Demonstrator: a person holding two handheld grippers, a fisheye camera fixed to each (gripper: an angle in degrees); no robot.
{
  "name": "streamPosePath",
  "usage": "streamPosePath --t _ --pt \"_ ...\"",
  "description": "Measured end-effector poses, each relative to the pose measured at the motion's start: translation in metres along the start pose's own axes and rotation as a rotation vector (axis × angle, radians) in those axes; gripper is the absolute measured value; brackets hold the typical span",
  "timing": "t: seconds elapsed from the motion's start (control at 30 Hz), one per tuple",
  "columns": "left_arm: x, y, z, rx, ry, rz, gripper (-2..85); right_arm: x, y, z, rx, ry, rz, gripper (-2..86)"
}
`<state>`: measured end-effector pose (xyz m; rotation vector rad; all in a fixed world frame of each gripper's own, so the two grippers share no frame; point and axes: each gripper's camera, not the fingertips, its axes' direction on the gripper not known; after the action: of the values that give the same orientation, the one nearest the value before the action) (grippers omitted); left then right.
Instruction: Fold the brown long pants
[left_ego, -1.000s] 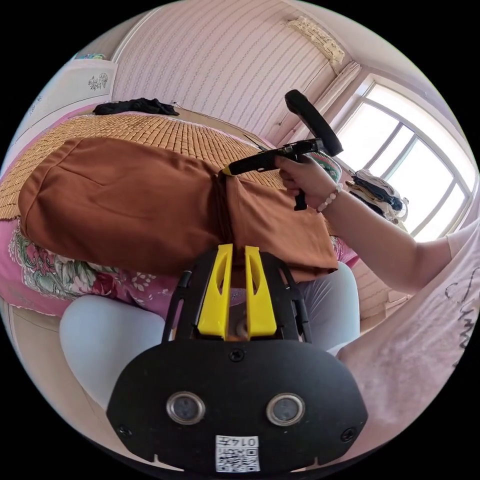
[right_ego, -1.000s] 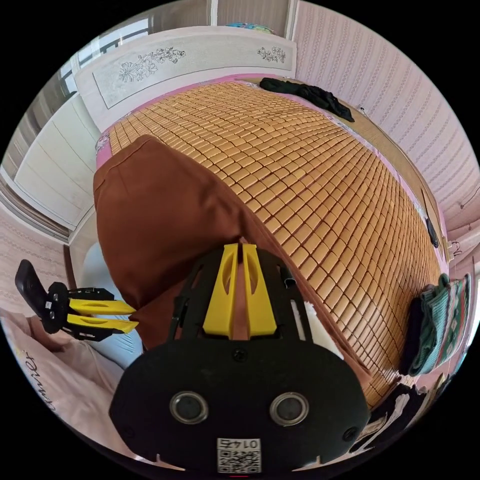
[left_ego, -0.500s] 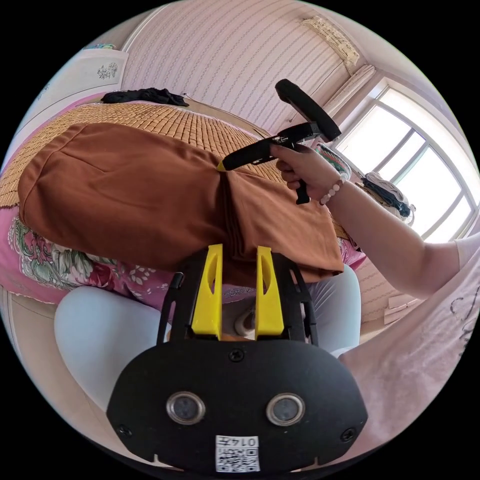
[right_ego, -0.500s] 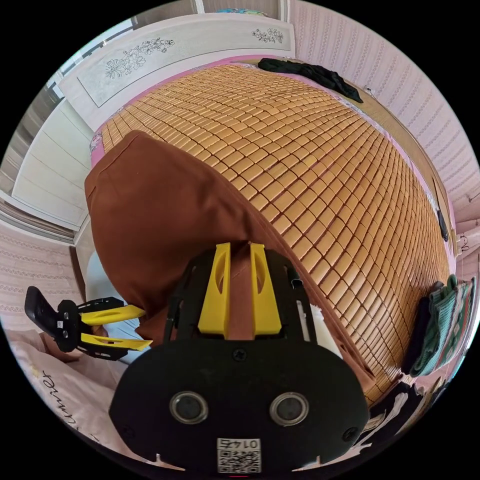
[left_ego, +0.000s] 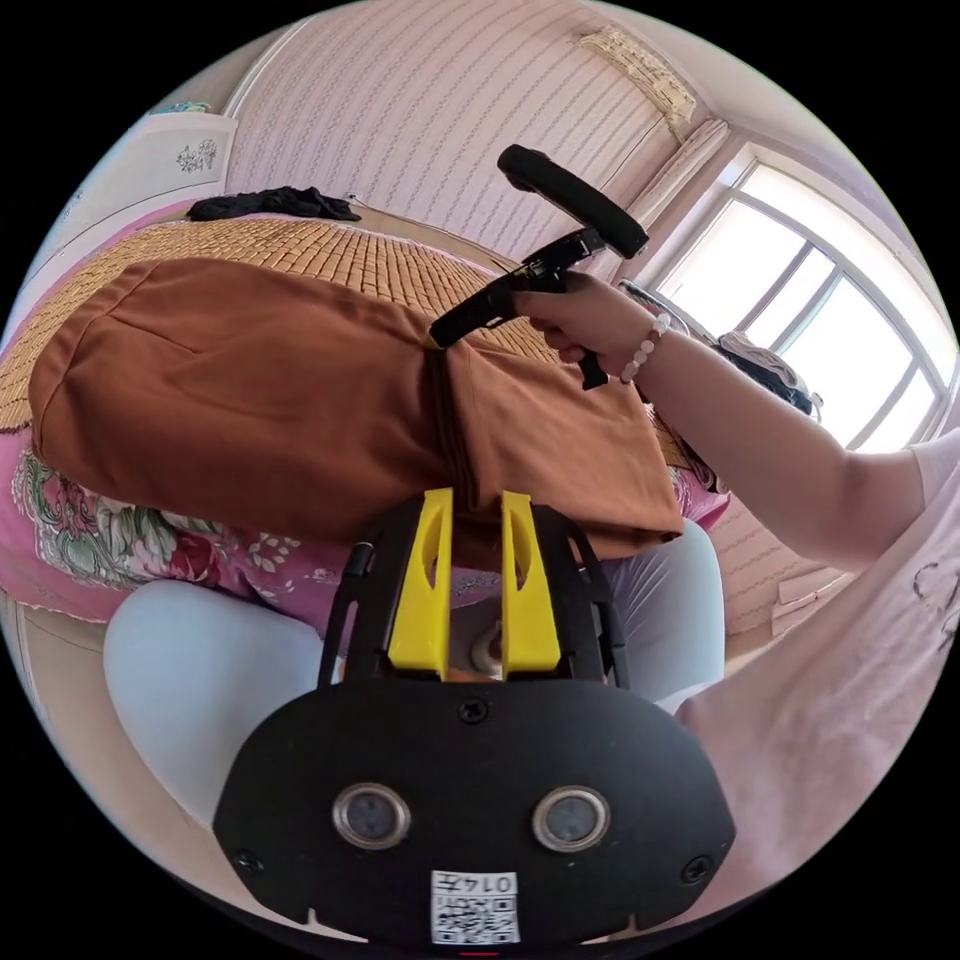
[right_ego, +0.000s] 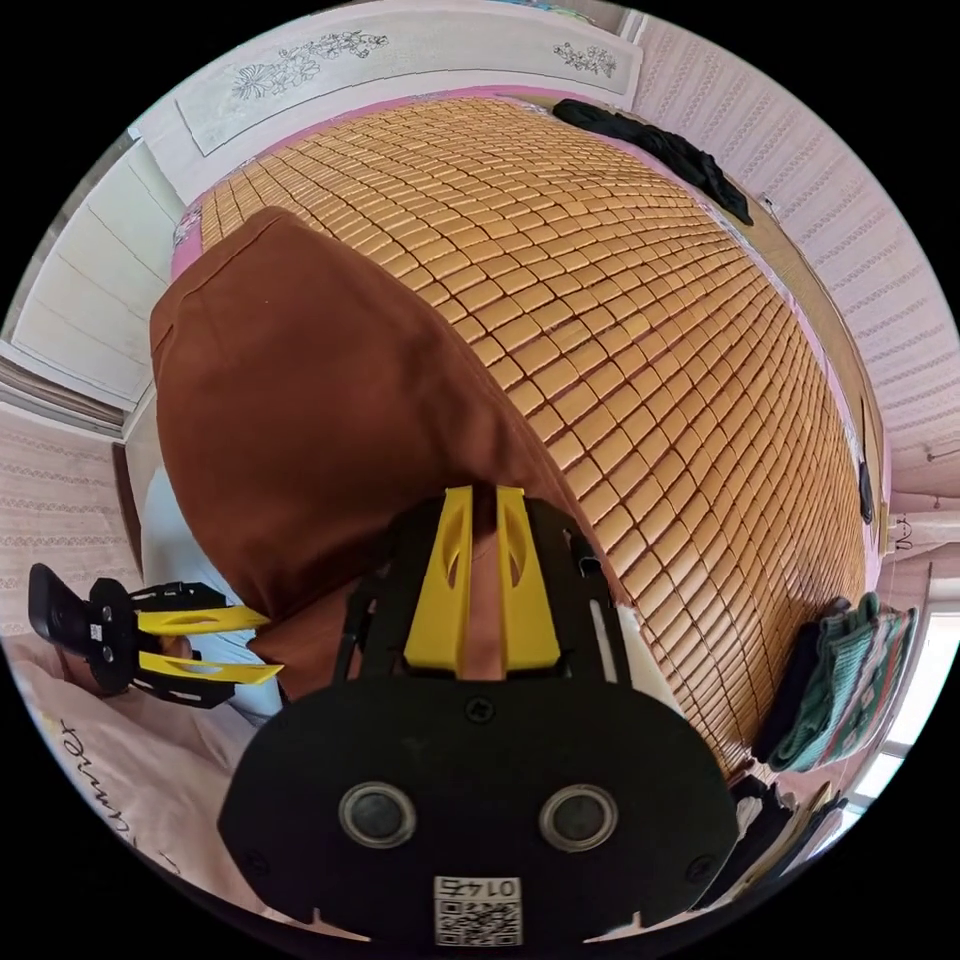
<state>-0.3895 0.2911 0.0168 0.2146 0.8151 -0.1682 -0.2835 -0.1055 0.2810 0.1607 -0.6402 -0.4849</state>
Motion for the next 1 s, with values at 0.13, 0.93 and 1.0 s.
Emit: streamPosePath --t 0.13,0.93,1.0 --pt "0.011 0.0 -0.01 0.031 -0.002 0.034 4.9 0.008 0.022 -0.011 0.074 -0.004 0.011 1.9" --pt "-0.14 -0.03 -0.201 0.281 -0.326 -0.312 6.8 -0.063 -0.072 -0.064 0.264 -0.129 -0.154 6.6" --pt "-0.133 -0.01 -0.208 0.352 -0.331 -0.301 6.3 -0.043 -0.034 -0.059 0.295 -0.085 -0.129 7.3"
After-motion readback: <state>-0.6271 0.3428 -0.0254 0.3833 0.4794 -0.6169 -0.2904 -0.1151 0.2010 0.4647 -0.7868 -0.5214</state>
